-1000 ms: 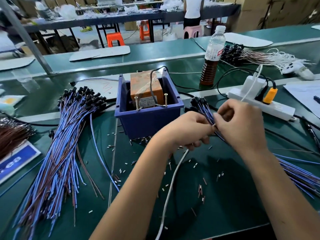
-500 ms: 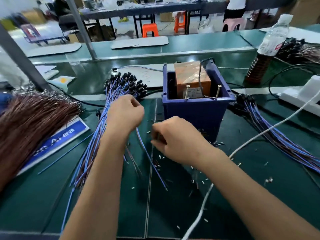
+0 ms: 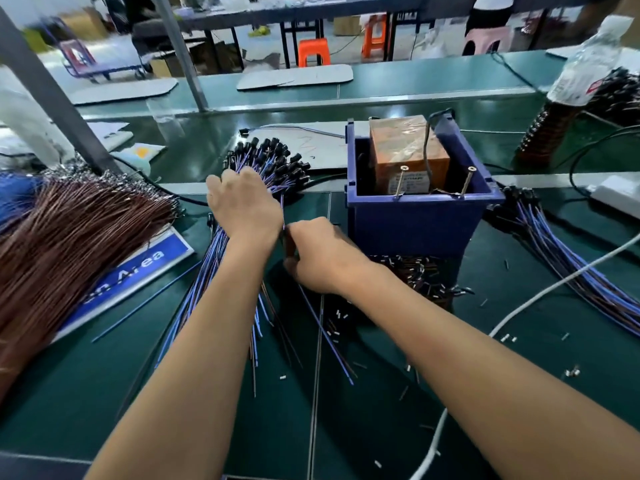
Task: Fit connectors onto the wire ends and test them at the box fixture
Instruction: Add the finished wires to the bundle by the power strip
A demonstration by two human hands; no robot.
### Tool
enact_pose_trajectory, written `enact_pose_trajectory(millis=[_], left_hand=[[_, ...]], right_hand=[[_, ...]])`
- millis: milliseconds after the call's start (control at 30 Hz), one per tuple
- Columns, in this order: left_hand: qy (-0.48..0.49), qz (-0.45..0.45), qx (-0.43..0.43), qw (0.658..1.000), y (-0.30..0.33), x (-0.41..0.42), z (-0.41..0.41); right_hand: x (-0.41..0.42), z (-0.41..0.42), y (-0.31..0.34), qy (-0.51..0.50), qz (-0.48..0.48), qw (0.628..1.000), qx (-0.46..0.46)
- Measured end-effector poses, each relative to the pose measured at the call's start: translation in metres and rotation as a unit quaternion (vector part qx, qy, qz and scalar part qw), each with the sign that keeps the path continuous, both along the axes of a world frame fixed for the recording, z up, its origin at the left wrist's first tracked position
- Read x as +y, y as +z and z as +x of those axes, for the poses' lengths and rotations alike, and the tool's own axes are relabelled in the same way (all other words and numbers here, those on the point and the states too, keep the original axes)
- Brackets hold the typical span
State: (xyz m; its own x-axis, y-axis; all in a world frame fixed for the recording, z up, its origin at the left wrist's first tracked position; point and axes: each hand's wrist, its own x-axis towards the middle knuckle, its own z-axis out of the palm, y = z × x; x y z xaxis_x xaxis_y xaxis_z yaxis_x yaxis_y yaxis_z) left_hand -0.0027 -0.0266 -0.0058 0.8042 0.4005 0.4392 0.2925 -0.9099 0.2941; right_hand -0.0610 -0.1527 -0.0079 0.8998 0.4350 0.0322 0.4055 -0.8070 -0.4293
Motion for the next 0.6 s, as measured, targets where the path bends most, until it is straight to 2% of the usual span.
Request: enact_pose_trajectory(millis=[67,133,200,233,367,400,500,567,600], left_hand=[[-0.028,-0.121,-0.07,0.99,0.007,-0.004,-0.002],[-0.052,-0.287,-0.118,0.949,0.019,-0.009,-0.003],[-0.053,-0.397,-0.153,0.904,0.03,-0.012,-0.006],[-0.046,-0.414,-0.16,0.895,0.036,-0.012,-0.006],[-0.036,-0.39,-0.131,0.911,0.053,-0.011,-0.005],[-0.054,-0.421,-0.126,0.897,0.054,-0.012,-0.004],[-0.105,-0.547,-0.106,0.824,0.062,-0.021,-0.01],[-0.126,-0.589,-0.124,0.789,0.067,-0.026,-0.013],[-0.144,-0.621,-0.138,0.758,0.071,-0.027,-0.015]], right_hand=[[0.001,-0.005,0.001,-0.02,0.083,0.995,-0.044],[0.005,-0.012,0.007,-0.046,0.168,0.981,-0.087],[0.008,-0.017,0.016,-0.058,0.242,0.962,-0.109],[0.01,-0.019,0.021,-0.06,0.267,0.955,-0.112],[0.009,-0.023,0.031,-0.067,0.308,0.943,-0.104],[0.009,-0.024,0.031,-0.069,0.316,0.942,-0.094],[0.008,-0.026,0.029,-0.076,0.34,0.935,-0.064],[0.007,-0.026,0.028,-0.09,0.349,0.932,-0.03],[0.006,-0.026,0.029,-0.091,0.363,0.927,-0.002]])
